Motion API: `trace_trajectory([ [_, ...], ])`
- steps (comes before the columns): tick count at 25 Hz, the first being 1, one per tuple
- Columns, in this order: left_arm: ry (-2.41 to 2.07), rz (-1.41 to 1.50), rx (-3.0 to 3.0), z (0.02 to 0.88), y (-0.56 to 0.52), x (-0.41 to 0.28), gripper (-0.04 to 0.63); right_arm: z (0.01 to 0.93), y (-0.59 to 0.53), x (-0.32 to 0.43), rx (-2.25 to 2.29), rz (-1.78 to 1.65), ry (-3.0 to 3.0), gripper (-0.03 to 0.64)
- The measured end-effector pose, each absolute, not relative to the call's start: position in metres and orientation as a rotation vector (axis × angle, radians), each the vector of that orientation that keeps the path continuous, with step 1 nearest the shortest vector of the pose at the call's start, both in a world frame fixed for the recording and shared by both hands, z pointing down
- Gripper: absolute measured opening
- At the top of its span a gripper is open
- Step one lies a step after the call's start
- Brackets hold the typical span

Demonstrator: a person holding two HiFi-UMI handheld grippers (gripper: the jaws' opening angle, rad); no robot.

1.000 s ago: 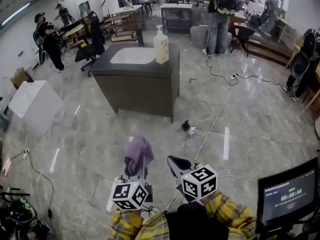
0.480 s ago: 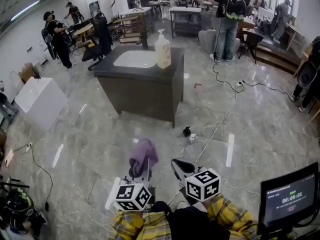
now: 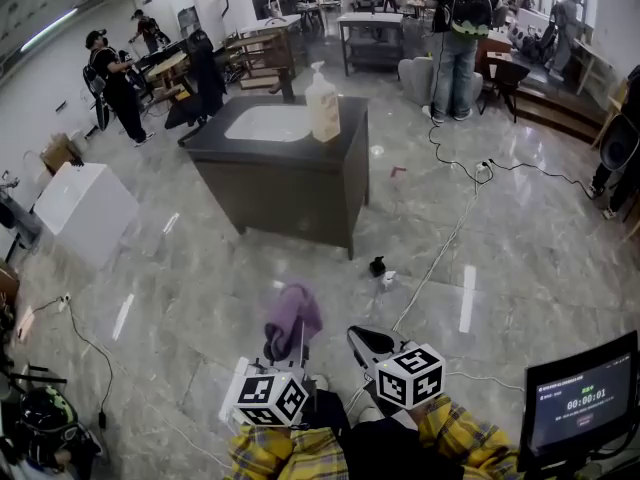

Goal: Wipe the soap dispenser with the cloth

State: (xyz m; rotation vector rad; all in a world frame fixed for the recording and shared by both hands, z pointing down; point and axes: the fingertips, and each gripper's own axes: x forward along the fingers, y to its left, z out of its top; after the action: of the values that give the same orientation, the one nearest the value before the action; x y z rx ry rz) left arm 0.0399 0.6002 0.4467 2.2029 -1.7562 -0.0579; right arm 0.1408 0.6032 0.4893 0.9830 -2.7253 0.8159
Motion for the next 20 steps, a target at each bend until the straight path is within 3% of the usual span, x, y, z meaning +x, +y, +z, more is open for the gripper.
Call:
trace_trajectory([
  [20, -1.632, -0.076, 2.248, 0.425, 0.526, -0.035, 0.072, 0.46, 0.531, 0.065, 1.09, 0.738, -2.664, 0.006],
])
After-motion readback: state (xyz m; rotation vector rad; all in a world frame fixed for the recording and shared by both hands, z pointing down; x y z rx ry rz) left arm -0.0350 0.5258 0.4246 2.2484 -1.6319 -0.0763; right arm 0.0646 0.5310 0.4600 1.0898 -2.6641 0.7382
